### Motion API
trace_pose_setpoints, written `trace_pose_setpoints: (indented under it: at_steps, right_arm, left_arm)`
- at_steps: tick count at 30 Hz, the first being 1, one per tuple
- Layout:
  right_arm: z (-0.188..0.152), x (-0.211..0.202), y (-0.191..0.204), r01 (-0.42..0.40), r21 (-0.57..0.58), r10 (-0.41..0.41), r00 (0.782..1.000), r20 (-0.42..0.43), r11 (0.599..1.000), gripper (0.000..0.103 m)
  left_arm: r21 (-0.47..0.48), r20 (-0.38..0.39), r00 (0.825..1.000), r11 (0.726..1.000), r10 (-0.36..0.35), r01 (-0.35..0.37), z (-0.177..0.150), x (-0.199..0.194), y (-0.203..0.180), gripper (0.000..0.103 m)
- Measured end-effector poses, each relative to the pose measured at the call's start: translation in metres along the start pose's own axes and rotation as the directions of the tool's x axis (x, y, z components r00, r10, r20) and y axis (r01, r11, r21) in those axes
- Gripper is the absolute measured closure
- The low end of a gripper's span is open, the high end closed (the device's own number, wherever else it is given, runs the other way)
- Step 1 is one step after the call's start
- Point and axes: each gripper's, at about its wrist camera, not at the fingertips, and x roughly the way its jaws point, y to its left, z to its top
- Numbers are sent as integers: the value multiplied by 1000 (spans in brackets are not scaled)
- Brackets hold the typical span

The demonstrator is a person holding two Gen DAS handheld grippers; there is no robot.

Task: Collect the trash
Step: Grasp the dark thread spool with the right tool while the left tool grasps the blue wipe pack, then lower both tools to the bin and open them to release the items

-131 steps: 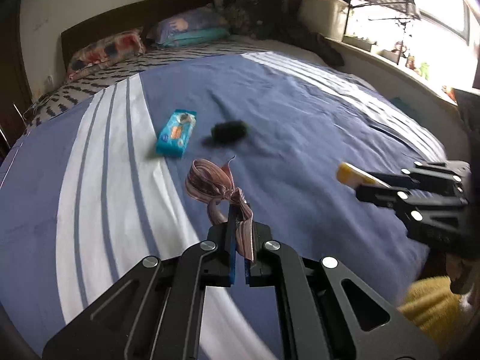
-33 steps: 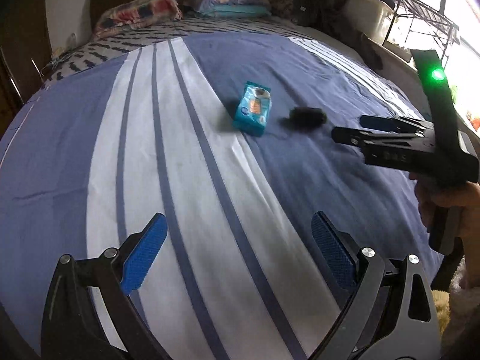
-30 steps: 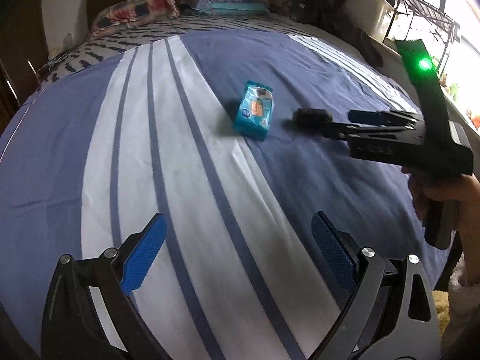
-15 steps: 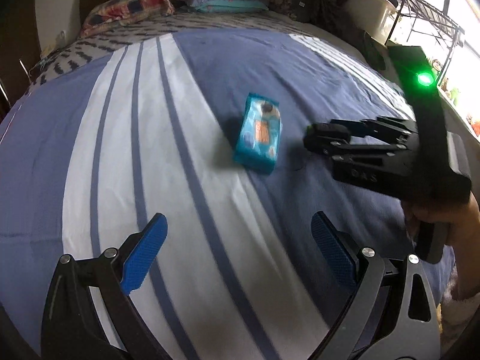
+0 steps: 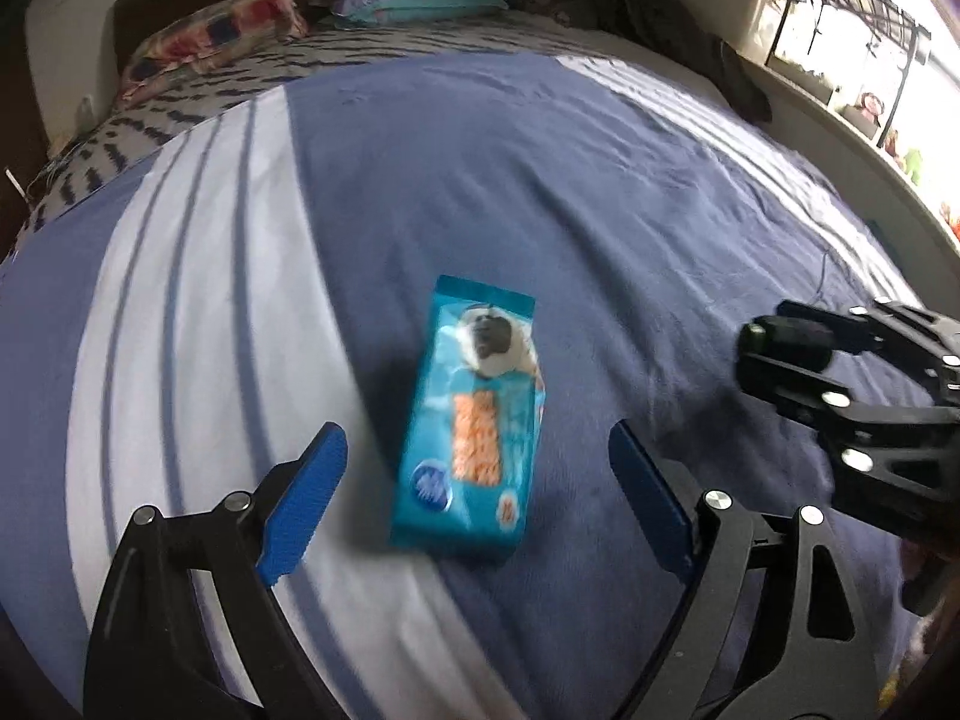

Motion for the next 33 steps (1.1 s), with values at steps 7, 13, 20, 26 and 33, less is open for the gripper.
trace_pose_setpoints:
  at_steps: [7, 13, 20, 26, 33]
  right_arm:
    - [-11, -18, 2, -3, -6, 3, 1000, 16, 1000, 51]
    - [-29, -50, 14, 1, -22, 0, 999, 34, 1000, 51]
    - [-69, -125, 45, -4, -69, 12, 993, 116, 998, 51]
    - [-128, -196, 79, -29, -139, 52, 984, 169, 990, 51]
    - [-187, -249, 100, -56, -166, 85, 981, 175, 985, 51]
  left_arm:
    - [0, -6, 1000, 1000, -4, 4, -8, -6, -5, 67]
    - [25, 32, 999, 1000, 5, -6, -47, -56, -19, 67]
    - [47, 119, 993, 999, -24, 19, -119, -148, -48, 67]
    - [45, 185, 982, 998, -45, 37, -186, -221, -77, 67]
    - [13, 242, 968, 997, -71, 70, -257, -275, -105, 67]
